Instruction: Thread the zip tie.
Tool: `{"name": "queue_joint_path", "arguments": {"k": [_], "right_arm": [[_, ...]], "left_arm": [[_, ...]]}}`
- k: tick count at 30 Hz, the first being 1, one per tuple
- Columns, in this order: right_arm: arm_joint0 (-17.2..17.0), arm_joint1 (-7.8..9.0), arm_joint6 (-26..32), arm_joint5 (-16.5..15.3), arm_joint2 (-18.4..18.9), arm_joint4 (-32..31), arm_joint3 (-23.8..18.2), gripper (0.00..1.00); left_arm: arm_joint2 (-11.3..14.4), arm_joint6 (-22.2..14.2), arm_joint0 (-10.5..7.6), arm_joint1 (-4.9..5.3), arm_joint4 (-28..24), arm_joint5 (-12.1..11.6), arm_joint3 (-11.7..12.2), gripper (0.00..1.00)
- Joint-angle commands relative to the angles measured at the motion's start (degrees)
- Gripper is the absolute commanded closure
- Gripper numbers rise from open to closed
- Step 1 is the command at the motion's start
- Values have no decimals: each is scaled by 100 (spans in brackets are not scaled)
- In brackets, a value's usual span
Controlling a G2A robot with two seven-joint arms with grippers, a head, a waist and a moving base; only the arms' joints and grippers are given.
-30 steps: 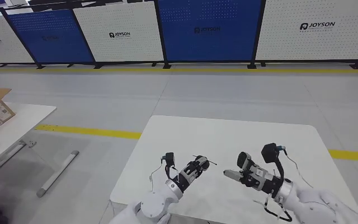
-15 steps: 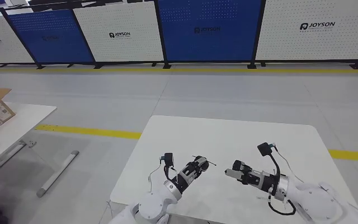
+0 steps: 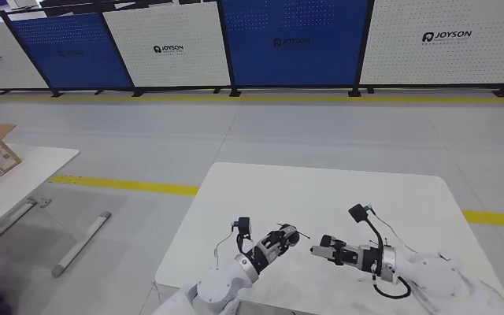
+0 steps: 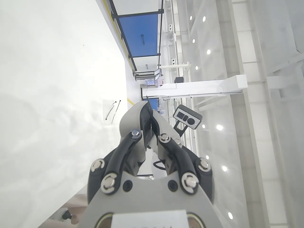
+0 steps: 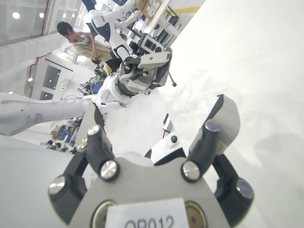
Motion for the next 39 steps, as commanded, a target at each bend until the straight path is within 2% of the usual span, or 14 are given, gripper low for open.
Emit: {"name": "queue_joint_path", "arguments": {"k": [1,10,14,16,24,29,30,31,32,35,36,39], "right_arm": [[16,-10,63,0,5,109,31,0],[-23,-17,-3,10,11,141,10,0],[-30,-51,-2,164,56,250,118,0],[2,-77,-23,300,44,219,163,0],[-44,-84,-93,306,51,211,132,0],[-111,-97,84,129,181,412,205,0],[-117,-101,102,115,194,414,215,12],[-126,-109,127,92,210,437,229,40],[-131,-116,156,67,218,463,245,56],[-129,-142,265,38,233,540,327,74],[-119,-152,309,38,233,565,350,86],[-92,-187,382,18,227,614,422,100]], "left_arm": [[4,7,-4,-2,5,1,4,100],[33,-52,-5,-12,-41,-11,-19,100],[40,-197,30,-25,-171,-53,-87,100],[27,-128,28,-27,-70,10,-88,100],[39,-111,20,-33,-39,17,-81,100],[107,-279,-25,-66,-170,-19,-58,100],[103,-308,-24,-69,-213,-29,-58,100],[92,-335,-21,-71,-236,-37,-60,100],[84,-351,-16,-72,-241,-39,-66,100],[52,-400,13,-74,-277,-59,-87,100],[41,-413,26,-74,-285,-70,-97,100],[8,-457,70,-72,-293,-96,-127,100]]}}
